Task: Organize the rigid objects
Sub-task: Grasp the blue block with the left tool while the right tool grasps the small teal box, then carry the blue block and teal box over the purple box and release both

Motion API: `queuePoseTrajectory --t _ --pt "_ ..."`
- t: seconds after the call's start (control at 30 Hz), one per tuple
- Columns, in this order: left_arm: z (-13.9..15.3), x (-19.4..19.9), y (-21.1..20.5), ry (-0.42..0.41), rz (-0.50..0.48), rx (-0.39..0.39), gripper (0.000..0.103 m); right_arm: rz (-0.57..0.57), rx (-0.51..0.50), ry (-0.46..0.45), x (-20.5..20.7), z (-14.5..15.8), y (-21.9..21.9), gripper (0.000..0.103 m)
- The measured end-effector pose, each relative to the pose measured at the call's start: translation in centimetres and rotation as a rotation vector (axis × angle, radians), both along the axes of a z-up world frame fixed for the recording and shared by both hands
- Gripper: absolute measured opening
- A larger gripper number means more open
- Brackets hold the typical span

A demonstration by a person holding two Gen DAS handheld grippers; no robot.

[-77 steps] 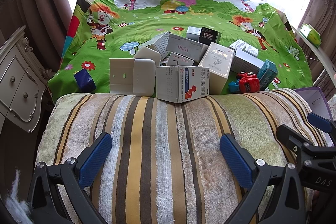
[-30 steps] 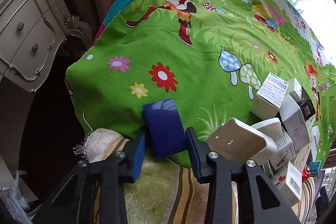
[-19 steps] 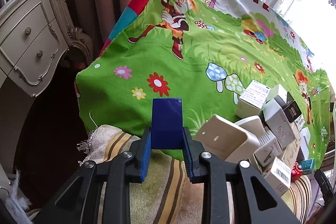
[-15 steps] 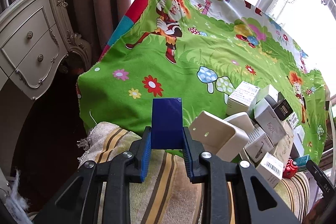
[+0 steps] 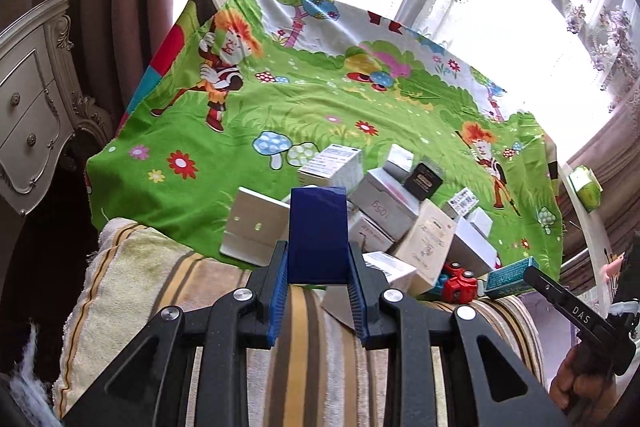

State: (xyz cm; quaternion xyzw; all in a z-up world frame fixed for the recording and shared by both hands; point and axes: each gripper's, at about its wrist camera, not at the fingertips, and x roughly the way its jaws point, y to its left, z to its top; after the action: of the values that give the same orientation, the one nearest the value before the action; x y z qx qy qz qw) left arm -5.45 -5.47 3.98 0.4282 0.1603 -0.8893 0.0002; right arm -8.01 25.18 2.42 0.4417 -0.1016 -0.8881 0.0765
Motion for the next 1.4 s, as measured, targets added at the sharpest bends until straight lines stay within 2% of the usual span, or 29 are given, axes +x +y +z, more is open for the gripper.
queuePoseTrajectory --t 0.17,0.33,0.57,0.8,0.97,1.03,1.07,1.1,1.17,1.23,1.4 --pt "0.8 0.5 5.3 0.028 -0.139 0.042 0.029 -0.048 -0.018 0.049 2.4 1.9 3.1 0.038" --pt "0.7 1.1 11.0 0.013 -0.302 0.079 0.028 -0.118 -0.024 0.065 4.7 2.6 7.0 0.038" --pt "0.8 3.0 19.1 -0.004 -0.538 0.108 0.029 -0.208 -0.024 0.045 7.8 1.6 11.8 0.038" --pt "0.1 4.6 25.0 -0.041 -0.706 0.113 0.029 -0.303 -0.022 0.026 10.0 0.6 15.9 0.038" --pt "-0.2 5.1 27.0 -0.061 -0.768 0.089 0.032 -0.338 -0.023 0.015 10.7 0.4 17.4 0.039" --pt "-0.5 5.0 27.1 -0.076 -0.774 0.088 0.048 -0.349 -0.030 0.014 10.9 0.3 17.8 0.039" --pt "-0.4 5.1 27.0 -0.074 -0.768 0.083 0.055 -0.356 -0.034 0.012 10.9 0.3 18.0 0.043" --pt "-0.4 5.1 26.9 -0.069 -0.760 0.076 0.057 -0.359 -0.036 0.012 11.0 0.3 18.1 0.045" --pt "-0.2 5.1 26.3 -0.057 -0.742 0.062 0.061 -0.369 -0.027 0.014 11.0 0.5 18.2 0.063" --pt "0.0 4.9 25.9 -0.048 -0.727 0.047 0.061 -0.378 -0.005 0.028 11.2 0.8 18.2 0.074" --pt "0.3 5.1 24.7 -0.010 -0.691 -0.009 0.062 -0.375 0.051 0.046 11.3 1.8 17.7 0.083"
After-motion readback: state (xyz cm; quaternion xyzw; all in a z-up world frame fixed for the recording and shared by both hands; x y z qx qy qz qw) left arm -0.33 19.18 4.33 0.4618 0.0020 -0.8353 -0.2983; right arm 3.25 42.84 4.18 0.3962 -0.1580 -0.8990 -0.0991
